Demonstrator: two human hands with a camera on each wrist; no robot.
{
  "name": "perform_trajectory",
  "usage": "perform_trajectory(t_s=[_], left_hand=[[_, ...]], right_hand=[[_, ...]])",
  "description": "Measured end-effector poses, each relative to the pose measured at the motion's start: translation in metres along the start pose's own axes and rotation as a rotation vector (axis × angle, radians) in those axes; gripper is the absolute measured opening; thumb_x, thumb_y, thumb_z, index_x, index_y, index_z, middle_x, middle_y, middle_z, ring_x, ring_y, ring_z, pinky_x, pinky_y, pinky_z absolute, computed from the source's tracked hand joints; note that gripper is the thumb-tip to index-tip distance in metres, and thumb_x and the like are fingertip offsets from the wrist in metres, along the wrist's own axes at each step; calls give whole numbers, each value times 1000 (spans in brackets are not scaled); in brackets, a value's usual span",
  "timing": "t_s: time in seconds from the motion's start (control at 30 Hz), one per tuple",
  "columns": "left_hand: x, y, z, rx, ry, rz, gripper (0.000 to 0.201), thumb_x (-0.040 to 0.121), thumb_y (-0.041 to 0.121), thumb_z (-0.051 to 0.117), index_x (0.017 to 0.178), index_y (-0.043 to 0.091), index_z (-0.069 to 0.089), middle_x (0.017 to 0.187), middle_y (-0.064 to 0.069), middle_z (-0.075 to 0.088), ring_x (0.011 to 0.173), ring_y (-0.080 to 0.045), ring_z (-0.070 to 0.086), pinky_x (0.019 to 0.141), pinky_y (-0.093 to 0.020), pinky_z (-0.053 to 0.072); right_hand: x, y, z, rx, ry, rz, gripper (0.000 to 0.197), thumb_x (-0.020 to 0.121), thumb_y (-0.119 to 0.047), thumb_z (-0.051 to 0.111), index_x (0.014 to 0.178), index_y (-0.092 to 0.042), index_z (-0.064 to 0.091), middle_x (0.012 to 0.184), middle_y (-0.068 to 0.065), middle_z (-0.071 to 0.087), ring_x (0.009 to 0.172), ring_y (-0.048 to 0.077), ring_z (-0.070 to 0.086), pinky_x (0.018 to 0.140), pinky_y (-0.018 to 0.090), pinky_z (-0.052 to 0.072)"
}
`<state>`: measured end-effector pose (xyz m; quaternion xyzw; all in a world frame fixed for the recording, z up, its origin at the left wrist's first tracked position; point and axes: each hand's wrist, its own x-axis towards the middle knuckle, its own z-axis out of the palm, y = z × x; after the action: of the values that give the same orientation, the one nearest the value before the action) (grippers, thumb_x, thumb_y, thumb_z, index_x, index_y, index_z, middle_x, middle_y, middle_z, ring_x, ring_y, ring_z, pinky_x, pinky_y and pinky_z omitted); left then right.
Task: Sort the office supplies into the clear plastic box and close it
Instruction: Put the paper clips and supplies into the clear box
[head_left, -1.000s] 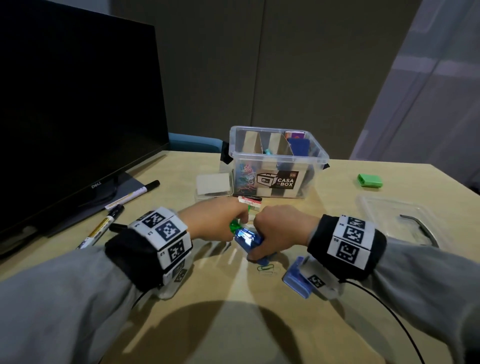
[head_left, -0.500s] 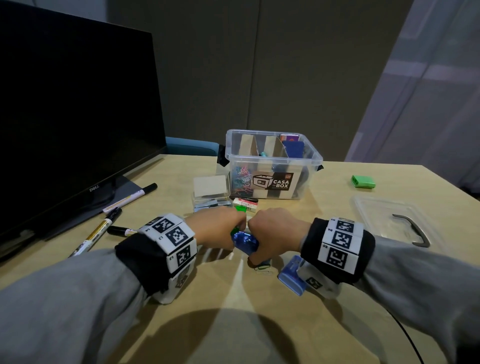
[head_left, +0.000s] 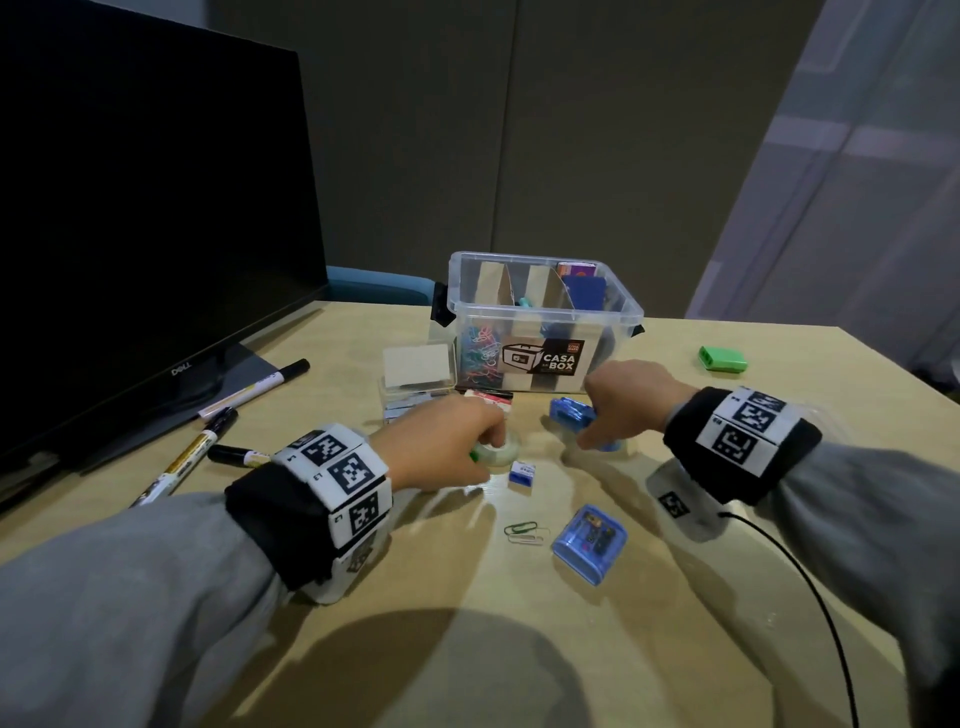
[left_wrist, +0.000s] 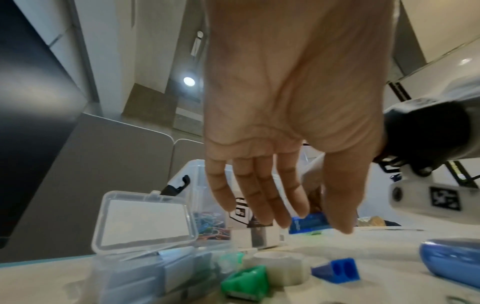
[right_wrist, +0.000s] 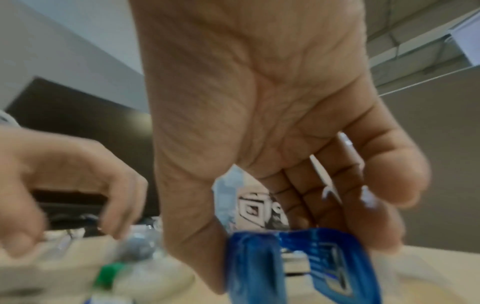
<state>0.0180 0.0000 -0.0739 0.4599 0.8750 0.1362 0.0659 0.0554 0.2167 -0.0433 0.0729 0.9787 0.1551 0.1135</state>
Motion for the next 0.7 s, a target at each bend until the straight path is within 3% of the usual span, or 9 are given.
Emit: perform_trajectory(t_s=[0.1, 0.17, 0.27, 0.4, 0.7], left_hand=[[2, 8, 5, 29, -70, 81, 28, 86, 36, 69, 108, 22, 60, 107, 7, 59, 98, -11, 52, 86, -29, 47], [5, 13, 9, 45, -102, 123, 27, 86, 41, 69, 105, 23, 62, 104, 8, 60, 95, -11, 53, 84, -29, 47], [10, 22, 13, 90, -177, 140, 28, 84, 44, 70, 101, 23, 65, 98, 8, 62, 91, -10, 54, 76, -25, 44], [16, 35, 18, 150, -279, 132, 37, 80, 50, 72, 100, 19, 65, 94, 6, 64, 86, -11, 52, 72, -28, 33], [27, 46, 24, 76, -347, 98, 24, 84, 23, 75, 103, 11, 67, 76, 9, 52, 77, -12, 51, 69, -26, 40]], right_hand=[[8, 5, 17, 19, -84, 17, 54, 70, -67, 69, 66, -14, 59, 62, -3, 56, 51, 13, 47, 47, 23, 33], [11, 3, 24, 48, -122, 8, 55, 71, -67, 69, 78, -13, 64, 65, -4, 55, 55, 12, 48, 48, 24, 34], [13, -2, 28, 48, -109, -8, 59, 74, -66, 68, 96, -10, 65, 69, -3, 51, 59, 14, 47, 49, 25, 33], [16, -6, 28, 39, -97, -17, 59, 75, -64, 68, 101, -11, 64, 72, -2, 51, 64, 16, 48, 49, 25, 33], [20, -7, 33, 107, -119, -23, 58, 75, -59, 71, 108, -14, 58, 78, -2, 52, 75, 17, 53, 57, 26, 38]])
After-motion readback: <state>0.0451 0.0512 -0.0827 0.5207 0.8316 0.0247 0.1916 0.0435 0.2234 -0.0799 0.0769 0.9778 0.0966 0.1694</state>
